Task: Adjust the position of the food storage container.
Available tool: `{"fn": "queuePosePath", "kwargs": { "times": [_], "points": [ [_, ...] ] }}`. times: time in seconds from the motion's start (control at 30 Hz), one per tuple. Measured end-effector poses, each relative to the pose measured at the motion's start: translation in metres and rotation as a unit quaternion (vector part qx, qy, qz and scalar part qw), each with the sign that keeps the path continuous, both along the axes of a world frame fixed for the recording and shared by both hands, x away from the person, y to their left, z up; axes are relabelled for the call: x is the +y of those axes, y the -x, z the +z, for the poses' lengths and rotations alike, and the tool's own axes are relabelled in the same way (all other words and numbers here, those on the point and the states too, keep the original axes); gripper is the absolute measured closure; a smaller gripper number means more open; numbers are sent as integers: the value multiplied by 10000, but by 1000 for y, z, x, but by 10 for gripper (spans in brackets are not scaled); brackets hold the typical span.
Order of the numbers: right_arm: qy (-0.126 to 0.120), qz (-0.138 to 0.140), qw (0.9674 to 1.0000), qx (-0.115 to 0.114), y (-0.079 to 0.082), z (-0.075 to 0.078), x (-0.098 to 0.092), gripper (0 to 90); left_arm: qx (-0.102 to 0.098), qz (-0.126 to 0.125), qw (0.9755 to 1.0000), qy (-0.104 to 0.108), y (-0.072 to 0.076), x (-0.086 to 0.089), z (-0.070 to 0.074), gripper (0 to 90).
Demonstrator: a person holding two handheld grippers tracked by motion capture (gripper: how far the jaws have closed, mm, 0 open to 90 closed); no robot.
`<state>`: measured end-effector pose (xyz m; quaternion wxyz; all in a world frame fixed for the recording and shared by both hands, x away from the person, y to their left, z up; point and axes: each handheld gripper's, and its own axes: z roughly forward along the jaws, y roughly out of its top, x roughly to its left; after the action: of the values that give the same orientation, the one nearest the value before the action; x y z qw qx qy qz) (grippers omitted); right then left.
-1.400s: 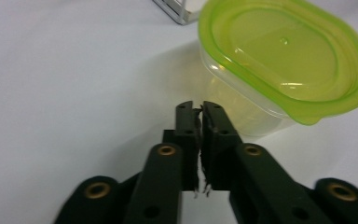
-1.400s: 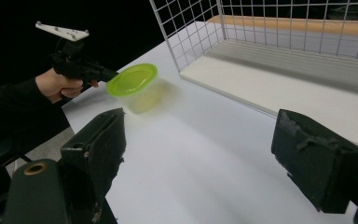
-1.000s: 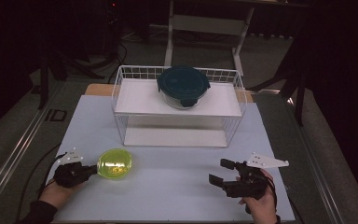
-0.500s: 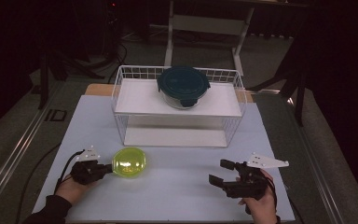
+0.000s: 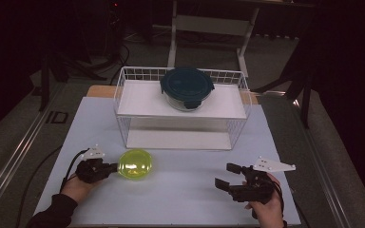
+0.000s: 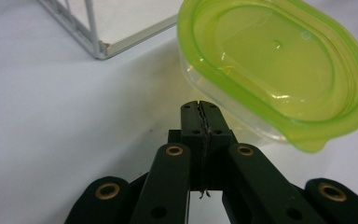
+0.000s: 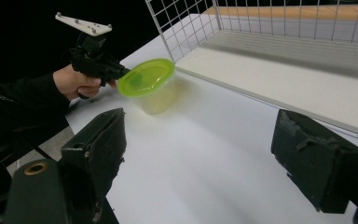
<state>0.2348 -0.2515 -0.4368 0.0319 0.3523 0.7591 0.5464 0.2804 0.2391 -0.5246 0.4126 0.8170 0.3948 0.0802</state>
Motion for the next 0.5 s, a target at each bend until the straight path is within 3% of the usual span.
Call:
{"fn": "queuePosePath", "kwargs": {
  "times": [0.5],
  "points": [
    [68,15,10000,8,2,-4,0,174,36,-324,9995,44,-14,-44,2,891]
  ]
}}
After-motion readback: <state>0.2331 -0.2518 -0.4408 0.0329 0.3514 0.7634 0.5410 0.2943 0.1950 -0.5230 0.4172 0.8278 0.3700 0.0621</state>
